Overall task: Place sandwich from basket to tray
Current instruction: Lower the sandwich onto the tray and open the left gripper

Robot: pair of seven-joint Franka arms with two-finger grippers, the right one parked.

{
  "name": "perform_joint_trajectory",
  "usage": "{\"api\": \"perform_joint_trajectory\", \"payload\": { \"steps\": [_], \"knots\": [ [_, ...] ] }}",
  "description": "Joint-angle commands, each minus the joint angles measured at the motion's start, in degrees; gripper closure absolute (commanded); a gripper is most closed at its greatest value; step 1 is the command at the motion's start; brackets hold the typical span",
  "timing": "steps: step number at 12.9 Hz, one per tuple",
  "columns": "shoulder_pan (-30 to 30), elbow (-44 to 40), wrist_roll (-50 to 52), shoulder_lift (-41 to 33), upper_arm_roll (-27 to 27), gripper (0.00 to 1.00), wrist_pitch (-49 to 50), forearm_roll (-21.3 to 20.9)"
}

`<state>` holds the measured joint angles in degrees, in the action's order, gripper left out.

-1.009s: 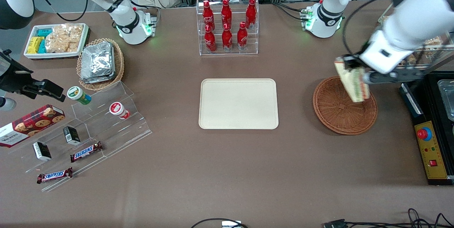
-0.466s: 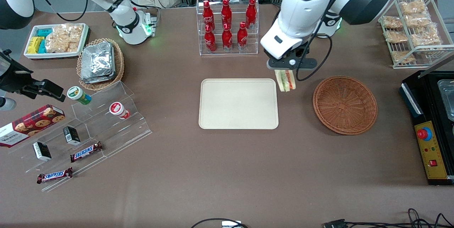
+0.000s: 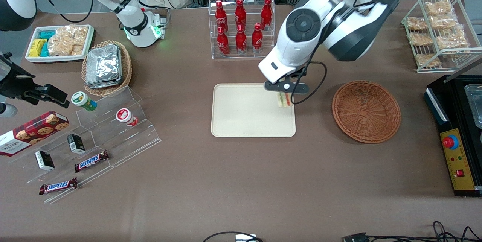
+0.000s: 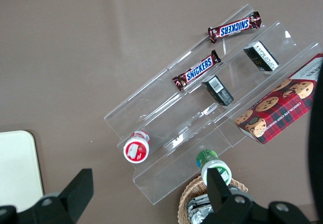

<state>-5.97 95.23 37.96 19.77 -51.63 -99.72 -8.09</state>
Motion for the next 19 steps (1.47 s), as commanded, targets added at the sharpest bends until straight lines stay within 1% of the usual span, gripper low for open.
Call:
{"api": "perform_joint_trajectory", "payload": {
  "steps": [1,3,4,5,7,8,9,10,12,13,14,15,16,17,19],
  "knots": [
    [-0.8,10.6,1.0,-0.3,-0.4,0.94,-11.2,-4.8],
    [-1.3,17.3,1.1,1.2,0.2,0.94,-20.6,-9.6],
    [-1.3,18.8,1.1,3.2,2.0,0.94,-23.7,-10.9],
    [-1.1,19.4,1.1,4.6,3.1,0.94,-25.6,-12.1],
    [-1.1,20.7,1.1,7.6,4.0,0.94,-28.6,-16.2],
    [-1.1,21.2,1.5,9.3,5.3,0.94,-30.9,-17.4],
    [-0.9,21.2,3.0,10.4,5.6,0.94,-32.6,-17.6],
    [-0.7,20.9,4.4,11.7,5.6,0.94,-33.1,-18.2],
    [-0.7,20.8,6.8,13.6,5.6,0.94,-33.3,-22.5],
    [-0.7,20.9,8.1,14.2,5.6,0.92,-33.4,-23.5],
    [-0.7,21.0,8.3,14.2,5.6,0.90,-33.4,-23.5],
    [-0.7,21.0,8.4,14.2,5.6,0.76,-33.4,-23.5],
    [-0.7,21.0,8.8,14.2,5.6,0.23,-33.4,-23.5],
    [-0.9,21.1,9.0,14.2,5.6,0.00,-33.3,-23.5],
    [-1.1,20.9,9.1,14.2,5.5,0.00,-32.9,-23.5]
  ]
}}
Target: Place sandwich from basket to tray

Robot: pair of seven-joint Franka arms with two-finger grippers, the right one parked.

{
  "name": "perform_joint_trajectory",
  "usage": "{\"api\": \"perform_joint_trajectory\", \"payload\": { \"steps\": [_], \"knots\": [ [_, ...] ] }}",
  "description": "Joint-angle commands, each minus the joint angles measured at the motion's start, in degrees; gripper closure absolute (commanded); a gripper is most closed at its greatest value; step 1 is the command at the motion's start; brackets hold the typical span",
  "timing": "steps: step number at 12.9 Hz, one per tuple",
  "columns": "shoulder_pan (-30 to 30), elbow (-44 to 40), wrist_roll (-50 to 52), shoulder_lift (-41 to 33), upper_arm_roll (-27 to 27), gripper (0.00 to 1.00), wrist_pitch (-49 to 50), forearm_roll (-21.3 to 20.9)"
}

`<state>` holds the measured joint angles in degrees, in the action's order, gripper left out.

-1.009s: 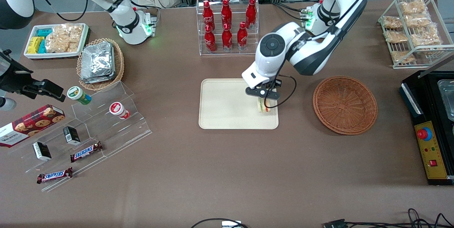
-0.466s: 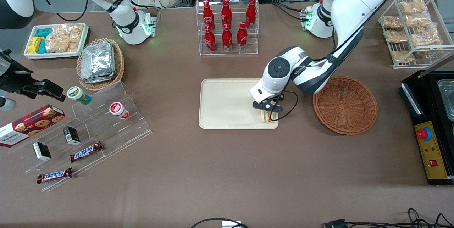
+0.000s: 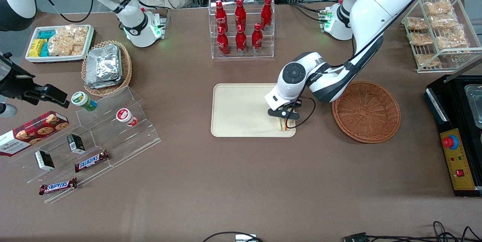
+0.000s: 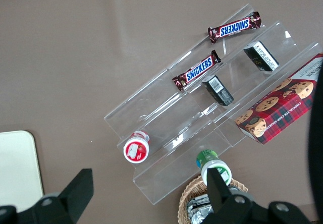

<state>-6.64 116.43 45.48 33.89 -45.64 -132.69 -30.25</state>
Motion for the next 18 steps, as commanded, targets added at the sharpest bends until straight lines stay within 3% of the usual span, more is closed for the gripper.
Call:
{"api": "perform_joint_trajectory", "payload": {
  "steps": [1,4,6,10,16,18],
  "knots": [
    [-0.5,-0.4,1.6,-0.1,-0.5,0.00,0.2,-1.2],
    [-0.7,-2.7,1.9,-1.7,-1.1,0.00,2.0,0.2],
    [-0.7,-7.6,1.5,-5.1,-2.7,0.00,11.5,3.4],
    [-0.9,-22.5,-5.5,-12.3,-2.3,0.00,32.3,16.5],
    [0.2,-18.8,-25.1,-29.9,23.7,0.00,35.1,26.5],
    [1.4,-16.9,-30.0,-33.2,30.3,0.00,35.5,27.0]
  ]
}}
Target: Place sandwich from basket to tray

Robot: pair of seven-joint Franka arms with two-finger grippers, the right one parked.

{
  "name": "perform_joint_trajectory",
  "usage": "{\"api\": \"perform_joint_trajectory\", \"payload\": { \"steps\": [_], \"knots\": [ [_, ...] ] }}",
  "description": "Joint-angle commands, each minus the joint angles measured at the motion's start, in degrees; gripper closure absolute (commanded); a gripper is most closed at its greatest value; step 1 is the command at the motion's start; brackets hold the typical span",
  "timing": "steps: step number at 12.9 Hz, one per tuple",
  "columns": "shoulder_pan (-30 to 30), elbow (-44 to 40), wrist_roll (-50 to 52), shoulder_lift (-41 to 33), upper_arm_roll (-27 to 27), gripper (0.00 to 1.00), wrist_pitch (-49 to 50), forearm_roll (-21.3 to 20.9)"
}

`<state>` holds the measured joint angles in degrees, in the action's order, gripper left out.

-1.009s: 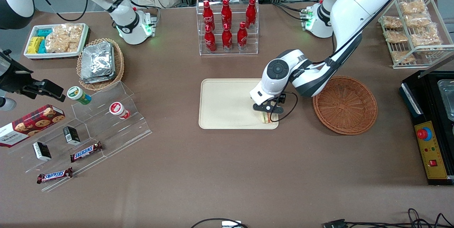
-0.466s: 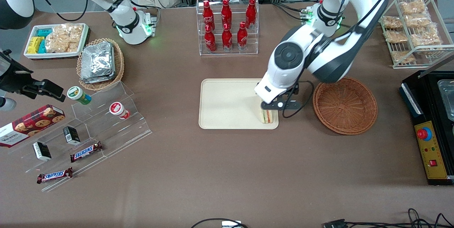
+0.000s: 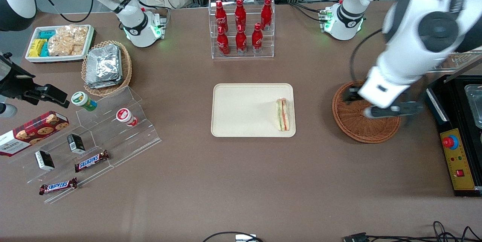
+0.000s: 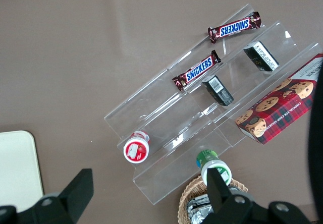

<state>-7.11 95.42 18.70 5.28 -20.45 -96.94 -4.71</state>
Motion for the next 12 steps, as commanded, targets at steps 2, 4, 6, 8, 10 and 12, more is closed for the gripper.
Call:
{"api": "perform_joint_trajectory", "payload": {
  "steps": [2,4,6,8,10,12],
  "knots": [
    [2.4,3.6,-5.0,-6.0,8.7,0.00,0.8,2.8],
    [2.4,0.7,-5.0,-5.7,10.5,0.00,3.1,2.9],
    [2.1,-1.7,-4.4,-4.8,10.7,0.00,4.0,2.9],
    [2.2,-2.2,-4.8,-4.7,10.5,0.00,4.1,2.9],
    [1.9,-2.9,-7.2,-4.2,10.6,0.00,4.8,3.0],
    [1.6,-4.6,-7.3,-3.6,10.7,0.00,6.7,5.4]
  ]
}}
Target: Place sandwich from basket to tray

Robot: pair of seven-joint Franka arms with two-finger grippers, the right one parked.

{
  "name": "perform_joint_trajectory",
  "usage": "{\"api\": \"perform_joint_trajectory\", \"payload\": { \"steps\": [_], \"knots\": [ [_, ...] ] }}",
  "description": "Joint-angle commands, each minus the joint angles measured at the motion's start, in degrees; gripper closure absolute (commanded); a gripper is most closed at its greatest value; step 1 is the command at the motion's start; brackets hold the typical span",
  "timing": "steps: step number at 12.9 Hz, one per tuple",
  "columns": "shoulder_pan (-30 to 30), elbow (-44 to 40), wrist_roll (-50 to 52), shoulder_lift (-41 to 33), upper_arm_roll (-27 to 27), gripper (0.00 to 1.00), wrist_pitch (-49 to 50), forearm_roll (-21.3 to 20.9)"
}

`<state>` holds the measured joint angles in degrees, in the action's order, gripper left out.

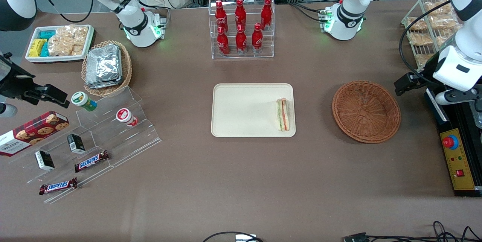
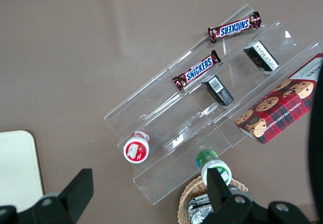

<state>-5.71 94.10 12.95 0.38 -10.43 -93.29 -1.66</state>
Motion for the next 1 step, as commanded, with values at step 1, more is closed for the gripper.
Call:
{"api": "perform_joint_trajectory", "payload": {
  "steps": [1],
  "knots": [
    [0.1,-3.7,-1.7,1.6,0.7,0.00,4.2,2.6]
  ]
}}
